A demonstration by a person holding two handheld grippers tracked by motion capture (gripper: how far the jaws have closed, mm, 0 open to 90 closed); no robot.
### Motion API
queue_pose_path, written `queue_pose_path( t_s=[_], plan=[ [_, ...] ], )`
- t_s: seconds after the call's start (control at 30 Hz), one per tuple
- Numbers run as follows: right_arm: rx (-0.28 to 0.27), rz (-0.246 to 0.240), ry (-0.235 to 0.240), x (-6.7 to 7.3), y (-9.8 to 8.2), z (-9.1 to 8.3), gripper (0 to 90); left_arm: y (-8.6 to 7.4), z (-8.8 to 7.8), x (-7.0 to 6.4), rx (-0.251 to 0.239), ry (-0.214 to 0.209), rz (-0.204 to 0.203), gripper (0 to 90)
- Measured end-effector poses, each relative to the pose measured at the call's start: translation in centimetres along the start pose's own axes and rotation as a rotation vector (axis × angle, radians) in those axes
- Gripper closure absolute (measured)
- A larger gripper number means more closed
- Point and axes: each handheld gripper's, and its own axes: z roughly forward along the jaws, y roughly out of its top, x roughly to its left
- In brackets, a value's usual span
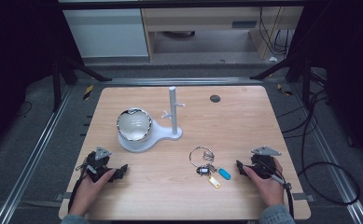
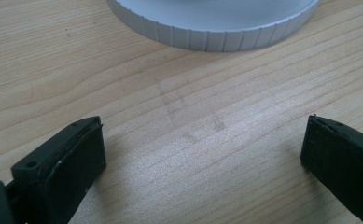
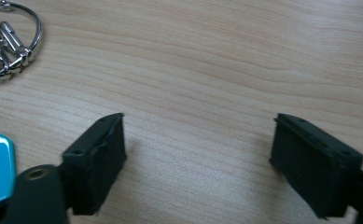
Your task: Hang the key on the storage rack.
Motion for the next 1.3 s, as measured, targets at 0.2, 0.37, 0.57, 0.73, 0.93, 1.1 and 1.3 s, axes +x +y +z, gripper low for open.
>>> queue_pose_path(
  t_s=[0.2, 0.37, 0.57, 0.73, 0.93, 1.1, 1.3],
  plan=[
    [0.027, -0.04, 0.045, 0.4, 0.8, -0.7, 32.7, 0.0, 0.0, 0.0, 0.001, 0.002, 0.0, 0.0],
    [0.045, -0.074, 0.071, 0.5, 1.8, -1.6, 40.6, 0.0, 0.0, 0.0, 0.001, 0.003, -0.001, 0.0],
    [0.086, -0.113, 0.112, 0.7, 3.5, -2.4, 50.2, 0.0, 0.0, 0.0, 0.001, 0.003, -0.002, 0.0],
    [0.119, -0.145, 0.15, 1.0, 4.7, -2.4, 54.9, 0.0, 0.0, 0.0, 0.001, 0.002, -0.002, 0.0],
    [0.162, -0.225, 0.188, 2.1, 6.0, -2.3, 62.6, 0.0, 0.0, 0.0, 0.001, 0.002, -0.002, 0.0],
    [0.182, -0.257, 0.21, 2.8, 6.4, -2.4, 68.8, 0.0, 0.0, 0.0, 0.001, 0.002, -0.002, 0.0],
    [0.253, -0.303, 0.253, 4.2, 6.8, -2.1, 76.8, 0.0, 0.0, 0.0, 0.001, 0.002, -0.002, 0.0]
  ],
)
